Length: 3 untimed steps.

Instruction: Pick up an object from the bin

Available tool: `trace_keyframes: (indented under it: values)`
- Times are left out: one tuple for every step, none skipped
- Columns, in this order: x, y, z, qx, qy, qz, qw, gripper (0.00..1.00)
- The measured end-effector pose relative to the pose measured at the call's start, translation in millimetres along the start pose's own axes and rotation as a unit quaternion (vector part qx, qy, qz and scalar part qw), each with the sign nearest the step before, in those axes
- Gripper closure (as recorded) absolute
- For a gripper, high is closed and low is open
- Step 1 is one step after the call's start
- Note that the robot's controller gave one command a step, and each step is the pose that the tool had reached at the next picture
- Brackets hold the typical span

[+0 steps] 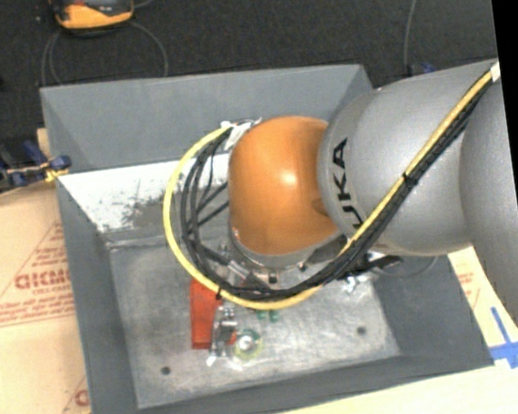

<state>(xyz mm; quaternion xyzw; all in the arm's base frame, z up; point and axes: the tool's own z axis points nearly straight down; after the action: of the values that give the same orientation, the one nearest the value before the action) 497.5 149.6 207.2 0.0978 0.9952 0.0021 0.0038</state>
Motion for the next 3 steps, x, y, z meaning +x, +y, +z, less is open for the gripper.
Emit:
trace_keyframes:
  values:
    - [-26.5, -13.3, 103.7, 0.004, 0.0058, 0.045, 0.9989, 1.00]
    - [-31.1, -14.8, 92.1, 0.001, 0.0014, 0.074, 0.9973, 1.00]
    - [-64.0, -45.2, 130.6, -0.001, 0.0029, 0.087, 0.9962, 1.00]
